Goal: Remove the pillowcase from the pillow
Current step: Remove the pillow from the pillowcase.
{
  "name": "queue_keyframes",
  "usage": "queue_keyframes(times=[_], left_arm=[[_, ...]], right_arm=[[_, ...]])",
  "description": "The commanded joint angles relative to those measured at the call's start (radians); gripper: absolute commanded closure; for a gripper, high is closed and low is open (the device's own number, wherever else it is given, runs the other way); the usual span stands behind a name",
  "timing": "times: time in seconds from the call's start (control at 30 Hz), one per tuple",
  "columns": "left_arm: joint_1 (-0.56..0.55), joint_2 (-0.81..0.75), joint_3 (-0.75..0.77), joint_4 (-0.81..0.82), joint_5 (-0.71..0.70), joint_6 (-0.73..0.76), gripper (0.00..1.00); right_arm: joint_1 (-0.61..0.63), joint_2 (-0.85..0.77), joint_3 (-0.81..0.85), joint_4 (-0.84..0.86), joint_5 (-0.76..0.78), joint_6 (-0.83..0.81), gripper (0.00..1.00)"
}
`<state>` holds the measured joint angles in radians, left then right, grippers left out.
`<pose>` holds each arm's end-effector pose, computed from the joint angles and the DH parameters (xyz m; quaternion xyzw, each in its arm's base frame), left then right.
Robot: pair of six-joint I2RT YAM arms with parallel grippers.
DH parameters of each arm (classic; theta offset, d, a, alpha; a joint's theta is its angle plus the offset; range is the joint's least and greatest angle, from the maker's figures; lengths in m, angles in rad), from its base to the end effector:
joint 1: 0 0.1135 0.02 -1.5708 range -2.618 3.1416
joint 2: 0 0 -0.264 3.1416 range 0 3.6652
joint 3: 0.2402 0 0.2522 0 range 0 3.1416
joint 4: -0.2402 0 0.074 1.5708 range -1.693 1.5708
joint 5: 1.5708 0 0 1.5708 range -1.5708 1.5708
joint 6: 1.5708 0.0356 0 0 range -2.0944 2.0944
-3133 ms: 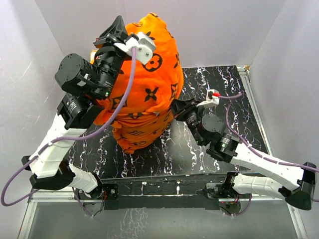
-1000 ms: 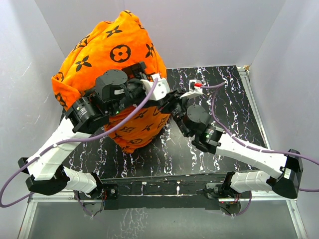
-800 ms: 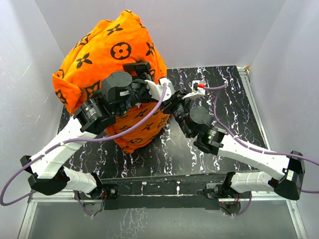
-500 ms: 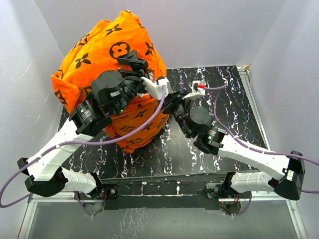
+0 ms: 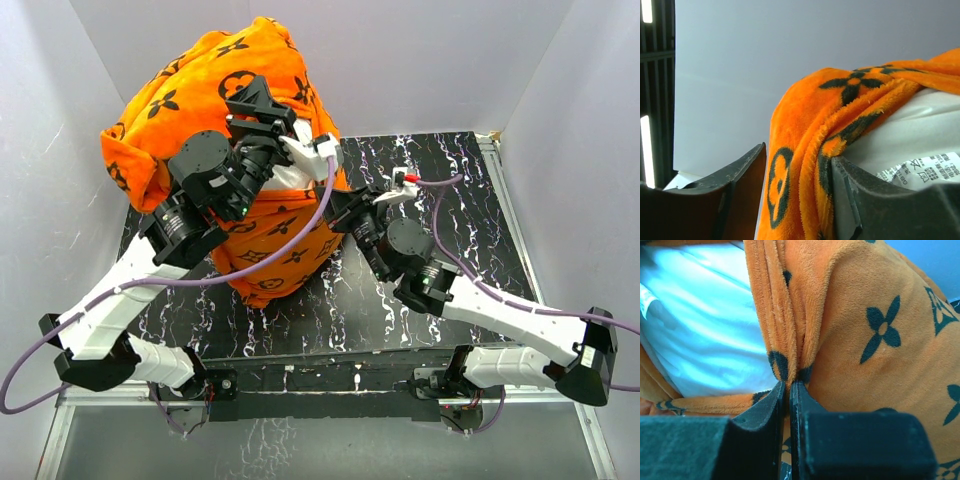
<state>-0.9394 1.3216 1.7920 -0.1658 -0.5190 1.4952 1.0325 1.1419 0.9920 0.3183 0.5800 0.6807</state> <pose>0.1595 -0.1883 0.5653 0.4649 0.3920 0.3598 0.7077 0.1519 0.2164 0.3937 0.1069 0.6469 0.4324 0.6190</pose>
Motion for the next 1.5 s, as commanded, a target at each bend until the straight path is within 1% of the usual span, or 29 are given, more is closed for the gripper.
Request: queue_keyframes(times=[0.0, 0.03, 0.07, 0.1, 0.13, 0.17, 0.2, 0.3, 0.37, 0.43, 0.5, 0.53, 0.57, 0.6, 0.63, 0.67, 0.7, 0.73, 0.8, 0.9, 1.0, 1.13, 1.27, 1.37, 1.47], left_arm=[[0.008, 0.012, 0.182, 0.163, -0.088, -0.081, 0.51], [0.008, 0.035, 0.233, 0.124, -0.102, -0.127, 0.51], [0.008, 0.069, 0.288, 0.062, -0.116, -0.191, 0.55], [0.007, 0.102, 0.358, -0.024, -0.120, -0.271, 0.64], [0.008, 0.128, 0.426, -0.134, -0.097, -0.361, 0.79], [0.007, 0.151, 0.493, -0.231, -0.062, -0.462, 0.90], [0.008, 0.168, 0.549, -0.320, -0.012, -0.561, 0.99], [0.008, 0.185, 0.618, -0.508, 0.154, -0.830, 1.00], [0.008, 0.182, 0.617, -0.573, 0.246, -0.941, 1.00], [0.008, 0.186, 0.620, -0.626, 0.329, -1.013, 1.00], [0.008, 0.208, 0.659, -0.690, 0.410, -1.042, 1.00], [0.008, 0.226, 0.697, -0.725, 0.445, -1.053, 1.00], [0.008, 0.242, 0.731, -0.758, 0.479, -1.062, 1.00], [0.008, 0.251, 0.755, -0.779, 0.503, -1.070, 1.00], [0.007, 0.252, 0.759, -0.788, 0.519, -1.075, 1.00], [0.008, 0.247, 0.747, -0.789, 0.530, -1.080, 1.00], [0.008, 0.235, 0.721, -0.777, 0.537, -1.085, 1.00], [0.008, 0.219, 0.687, -0.763, 0.544, -1.085, 1.00], [0.008, 0.191, 0.631, -0.745, 0.568, -1.084, 1.00], [0.008, 0.186, 0.610, -0.739, 0.581, -1.089, 1.00], [0.008, 0.187, 0.608, -0.728, 0.591, -1.091, 1.00], [0.008, 0.189, 0.615, -0.717, 0.597, -1.090, 1.00], [0.008, 0.181, 0.603, -0.713, 0.606, -1.090, 1.00], [0.007, 0.180, 0.600, -0.717, 0.628, -1.084, 1.00], [0.008, 0.192, 0.629, -0.746, 0.641, -1.082, 1.00]], right_arm=[[0.009, -0.046, -0.042, -0.098, 0.029, -0.007, 0.92], [0.010, -0.055, -0.046, -0.107, 0.030, -0.006, 0.92], [0.011, -0.063, -0.053, -0.116, 0.030, -0.002, 0.92], [0.012, -0.073, -0.062, -0.124, 0.033, 0.000, 0.92], [0.013, -0.090, -0.072, -0.131, 0.035, 0.001, 0.92], [0.014, -0.097, -0.082, -0.136, 0.038, -0.001, 0.92], [0.014, -0.110, -0.089, -0.140, 0.043, -0.010, 0.92], [0.013, -0.157, -0.088, -0.113, 0.046, -0.115, 0.92], [0.013, -0.185, -0.083, -0.078, 0.033, -0.196, 0.92], [0.014, -0.204, -0.064, -0.060, -0.021, -0.287, 0.92], [0.014, -0.210, -0.035, -0.069, -0.084, -0.383, 0.91], [0.014, -0.216, -0.018, -0.089, -0.108, -0.422, 0.86], [0.014, -0.225, -0.001, -0.115, -0.125, -0.468, 0.77], [0.014, -0.239, 0.010, -0.127, -0.137, -0.497, 0.66], [0.014, -0.261, 0.016, -0.135, -0.149, -0.526, 0.54], [0.014, -0.283, 0.020, -0.141, -0.165, -0.556, 0.44], [0.014, -0.303, 0.028, -0.149, -0.181, -0.589, 0.37], [0.014, -0.317, 0.043, -0.160, -0.191, -0.615, 0.31], [0.014, -0.324, 0.082, -0.184, -0.218, -0.666, 0.25], [0.014, -0.275, 0.173, -0.229, -0.302, -0.726, 0.21], [0.014, -0.196, 0.258, -0.323, -0.409, -0.770, 0.18], [0.012, -0.117, 0.326, -0.420, -0.474, -0.823, 0.19], [0.011, -0.111, 0.314, -0.415, -0.461, -0.846, 0.21], [0.010, -0.098, 0.312, -0.404, -0.430, -0.894, 0.21], [0.001, -0.086, 0.317, -0.401, -0.389, -0.957, 0.20]])
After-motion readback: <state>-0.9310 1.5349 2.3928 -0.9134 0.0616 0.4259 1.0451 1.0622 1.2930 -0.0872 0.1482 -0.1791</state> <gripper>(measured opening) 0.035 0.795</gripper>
